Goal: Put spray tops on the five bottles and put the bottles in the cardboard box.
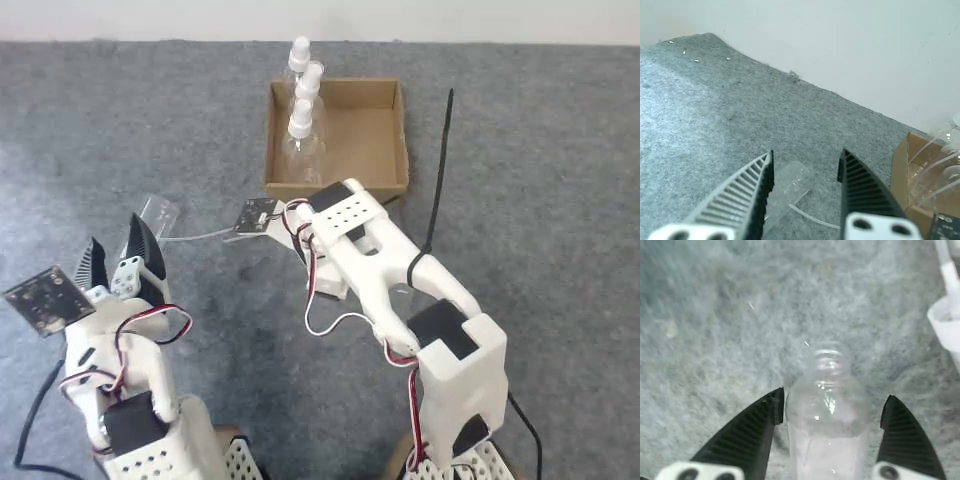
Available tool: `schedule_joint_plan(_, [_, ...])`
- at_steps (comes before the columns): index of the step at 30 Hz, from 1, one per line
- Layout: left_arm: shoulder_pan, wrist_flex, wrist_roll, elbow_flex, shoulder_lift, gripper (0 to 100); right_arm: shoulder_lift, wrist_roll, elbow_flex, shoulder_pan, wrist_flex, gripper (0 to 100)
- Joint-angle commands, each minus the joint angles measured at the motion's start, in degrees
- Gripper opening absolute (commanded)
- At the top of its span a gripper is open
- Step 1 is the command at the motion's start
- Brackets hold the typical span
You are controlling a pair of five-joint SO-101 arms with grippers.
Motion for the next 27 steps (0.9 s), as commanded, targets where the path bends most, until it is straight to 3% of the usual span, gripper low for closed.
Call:
schedule_joint_plan(1, [-0.18, -1.93, -0.62, -0.75, -0.79, 20, -0.84, 1.32, -1.32, 0.92, -0.31, 28.5])
schedule_joint_plan(9, [-0.09, -1.93, -0.62, -0.66, -0.79, 20, -0.84, 1.14, -1.32, 0.92, -0.31, 27.6])
schedule_joint_plan(15, [-0.09, -1.93, -0.62, -0.66, -0.79, 20, -0.84, 1.14, -1.32, 0.84, -0.75, 11.7])
schedule_joint_plan(27, [0.0, -1.93, -0.7, -0.66, -0.79, 20, -6.11, -1.85, -1.41, 0.66, 5.05, 12.0])
